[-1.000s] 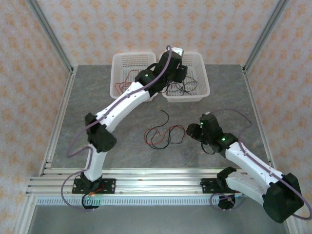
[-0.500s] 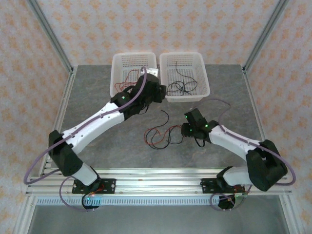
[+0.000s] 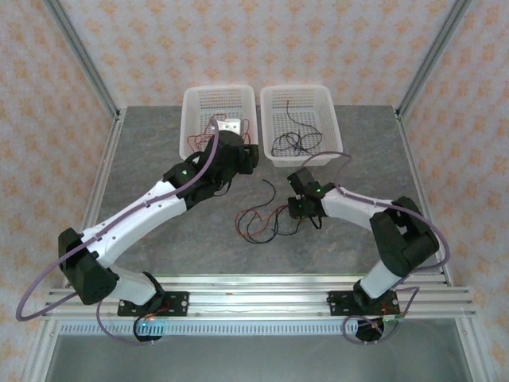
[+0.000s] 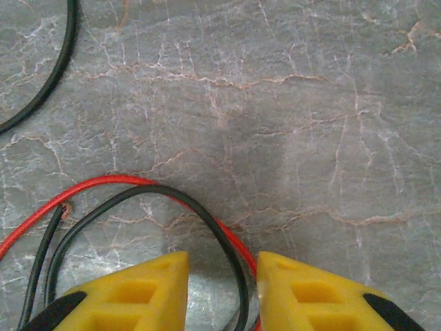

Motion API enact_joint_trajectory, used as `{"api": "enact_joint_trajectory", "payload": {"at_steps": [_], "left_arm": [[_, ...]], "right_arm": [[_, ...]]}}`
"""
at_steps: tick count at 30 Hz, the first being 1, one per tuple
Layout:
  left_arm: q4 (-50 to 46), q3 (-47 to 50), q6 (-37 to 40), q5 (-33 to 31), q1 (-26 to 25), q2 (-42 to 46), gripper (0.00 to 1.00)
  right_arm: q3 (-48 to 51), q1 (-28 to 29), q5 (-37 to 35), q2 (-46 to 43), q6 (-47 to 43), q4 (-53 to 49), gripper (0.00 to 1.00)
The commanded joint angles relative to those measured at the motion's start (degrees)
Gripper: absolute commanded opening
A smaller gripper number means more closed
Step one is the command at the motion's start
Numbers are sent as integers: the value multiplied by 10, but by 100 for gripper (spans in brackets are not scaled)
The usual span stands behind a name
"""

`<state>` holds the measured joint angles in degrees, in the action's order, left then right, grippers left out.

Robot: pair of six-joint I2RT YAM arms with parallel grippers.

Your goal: Untangle the cables

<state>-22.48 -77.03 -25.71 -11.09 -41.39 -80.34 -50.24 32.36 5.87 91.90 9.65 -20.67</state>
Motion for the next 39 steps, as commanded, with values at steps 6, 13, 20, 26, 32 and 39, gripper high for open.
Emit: {"api": "enact_joint_trajectory", "payload": {"at_steps": [6, 13, 20, 26, 32, 39], "left_arm": [[10, 12, -10, -18, -3, 20, 51], [9, 11, -10, -18, -3, 18, 51], [17, 43, -22, -11, -3, 25, 51], [35, 88, -38, 10, -3, 31, 50], [97, 155, -38, 67, -7, 51, 49], [130, 195, -33, 74, -19, 62, 49]], "right_arm": [[-16, -3, -21, 28, -15, -3, 27], [-28, -5, -17, 22, -5, -6, 0], [-46, -5, 17, -85, -1, -43, 0], [-61, -5, 51, -176, 6, -59, 0], [-97, -5, 58, -234, 21, -62, 0], [-119, -5, 67, -257, 32, -65, 0]]}}
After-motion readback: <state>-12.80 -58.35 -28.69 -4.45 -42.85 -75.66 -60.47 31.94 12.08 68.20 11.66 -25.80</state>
